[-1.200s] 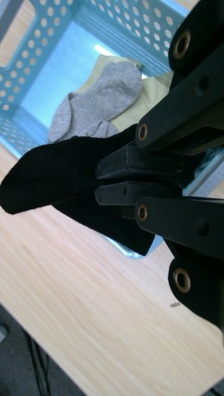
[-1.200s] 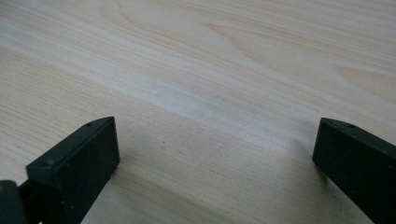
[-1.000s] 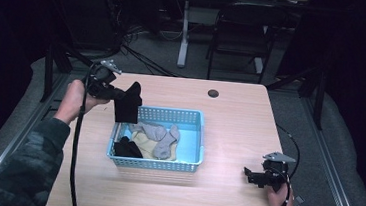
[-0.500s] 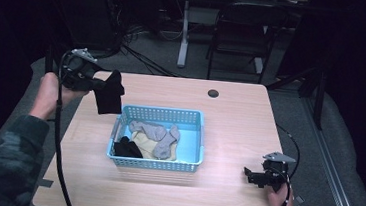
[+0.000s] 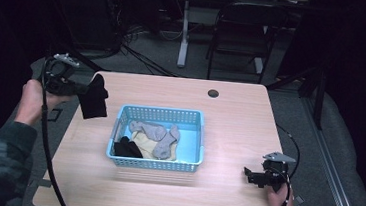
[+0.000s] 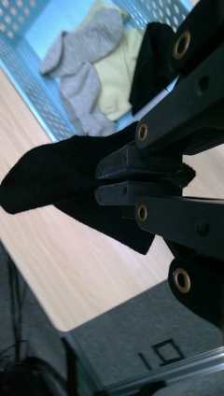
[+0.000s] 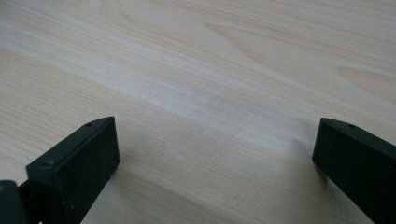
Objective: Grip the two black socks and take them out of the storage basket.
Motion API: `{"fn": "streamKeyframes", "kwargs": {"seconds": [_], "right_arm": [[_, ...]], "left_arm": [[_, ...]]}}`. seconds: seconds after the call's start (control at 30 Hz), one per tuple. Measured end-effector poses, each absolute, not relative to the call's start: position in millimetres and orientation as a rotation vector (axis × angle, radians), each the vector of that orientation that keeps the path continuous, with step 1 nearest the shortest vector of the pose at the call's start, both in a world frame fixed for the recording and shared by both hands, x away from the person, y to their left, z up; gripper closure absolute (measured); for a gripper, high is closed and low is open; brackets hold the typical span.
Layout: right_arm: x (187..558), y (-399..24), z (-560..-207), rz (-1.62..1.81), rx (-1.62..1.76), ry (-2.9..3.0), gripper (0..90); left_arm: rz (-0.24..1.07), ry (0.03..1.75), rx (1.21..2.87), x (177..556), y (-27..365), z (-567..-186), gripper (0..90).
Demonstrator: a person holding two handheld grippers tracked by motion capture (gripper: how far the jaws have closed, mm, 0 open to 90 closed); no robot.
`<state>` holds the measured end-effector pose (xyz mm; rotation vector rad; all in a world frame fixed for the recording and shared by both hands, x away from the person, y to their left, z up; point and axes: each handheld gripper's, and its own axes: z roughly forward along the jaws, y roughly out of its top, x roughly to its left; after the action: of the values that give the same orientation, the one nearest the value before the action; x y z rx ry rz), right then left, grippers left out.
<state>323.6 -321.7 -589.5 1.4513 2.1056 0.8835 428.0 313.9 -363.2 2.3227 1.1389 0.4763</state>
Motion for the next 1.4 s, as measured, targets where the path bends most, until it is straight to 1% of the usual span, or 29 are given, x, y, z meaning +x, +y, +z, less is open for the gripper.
{"fn": "streamKeyframes", "kwargs": {"seconds": [0.03, 0.07, 0.2, 0.23, 0.27, 0.3, 0.33, 0.37, 0.4, 0.6, 0.63, 0.77, 0.87, 0.97, 1.03, 1.07, 1.1, 1.13, 1.17, 1.2, 1.23, 1.27, 1.4], "right_arm": [[323.7, -321.5, -589.9, 0.89, 1.453, 2.101, 0.0], [323.7, -321.5, -589.9, 0.89, 1.453, 2.101, 0.0], [323.7, -321.5, -589.9, 0.89, 1.453, 2.101, 0.0], [323.6, -321.5, -589.8, 0.89, 1.453, 2.101, 0.0], [323.6, -321.5, -589.8, 0.89, 1.453, 2.101, 0.0], [323.6, -321.7, -589.5, 0.884, 1.451, 2.106, 0.0], [323.6, -321.7, -589.5, 0.884, 1.451, 2.106, 0.0], [323.6, -321.4, -589.8, 0.89, 1.453, 2.1, 0.0], [323.6, -321.4, -589.8, 0.89, 1.453, 2.1, 0.0], [323.5, -321.4, -589.7, 0.888, 1.456, 2.101, 0.0], [323.5, -321.4, -589.7, 0.888, 1.455, 2.102, 0.0], [323.5, -321.6, -589.4, 0.882, 1.454, 2.106, 0.0], [323.5, -321.4, -589.7, 0.888, 1.455, 2.101, 0.0], [323.5, -321.4, -589.7, 0.889, 1.456, 2.101, 0.0], [323.5, -321.4, -589.7, 0.889, 1.455, 2.101, 0.0], [323.5, -321.4, -589.7, 0.889, 1.455, 2.101, 0.0], [323.5, -321.4, -589.7, 0.888, 1.456, 2.102, 0.0], [323.5, -321.4, -589.7, 0.888, 1.456, 2.102, 0.0], [323.6, -321.5, -589.8, 0.889, 1.454, 2.101, 0.0], [323.5, -321.4, -589.7, 0.888, 1.456, 2.101, 0.0], [323.5, -321.4, -589.7, 0.888, 1.456, 2.101, 0.0], [323.6, -321.4, -589.8, 0.89, 1.453, 2.1, 0.0], [323.5, -321.4, -589.7, 0.888, 1.455, 2.101, 0.0]], "left_arm": [[0.472, 1.171, 2.327, 426.6, 320.7, -370.2, 86.2], [0.472, 1.171, 2.327, 426.6, 320.7, -370.2, 86.3], [0.428, 1.229, 2.318, 424.7, 333.0, -390.7, 86.3], [0.41, 1.256, 2.314, 424.8, 338.3, -403.2, 86.3], [0.41, 1.256, 2.314, 424.8, 338.3, -403.2, 86.3], [0.379, 1.285, 2.309, 425.3, 342.1, -416.5, 86.2], [0.379, 1.285, 2.309, 425.3, 342.1, -416.5, 86.2], [0.35, 1.309, 2.319, 426.8, 343.8, -432.2, 86.2], [0.35, 1.309, 2.319, 426.8, 343.8, -432.2, 86.3], [0.249, 1.379, 2.357, 432.1, 339.3, -481.2, 86.1], [0.212, 1.394, 2.362, 433.8, 336.5, -494.1, 86.0], [0.153, 1.425, 2.382, 435.8, 332.8, -514.8, 84.8], [0.124, 1.435, 2.361, 436.1, 335.8, -520.2, 82.7], [0.111, 1.436, 2.332, 433.9, 340.0, -519.4, 73.6], [0.117, 1.437, 2.319, 431.6, 341.0, -514.9, 61.0], [0.12, 1.428, 2.309, 430.1, 341.8, -511.5, 61.0], [0.15, 1.416, 2.308, 427.6, 343.4, -502.6, 51.0], [0.15, 1.416, 2.308, 427.6, 343.4, -502.6, 47.1], [0.171, 1.409, 2.295, 425.6, 343.1, -497.5, 47.1], [0.198, 1.383, 2.28, 422.0, 342.6, -485.8, 39.3], [0.198, 1.383, 2.28, 422.0, 342.6, -485.8, 37.2], [0.204, 1.352, 2.279, 420.3, 341.6, -479.4, 37.2], [0.245, 1.258, 2.283, 413.2, 327.0, -456.3, 28.5]]}}
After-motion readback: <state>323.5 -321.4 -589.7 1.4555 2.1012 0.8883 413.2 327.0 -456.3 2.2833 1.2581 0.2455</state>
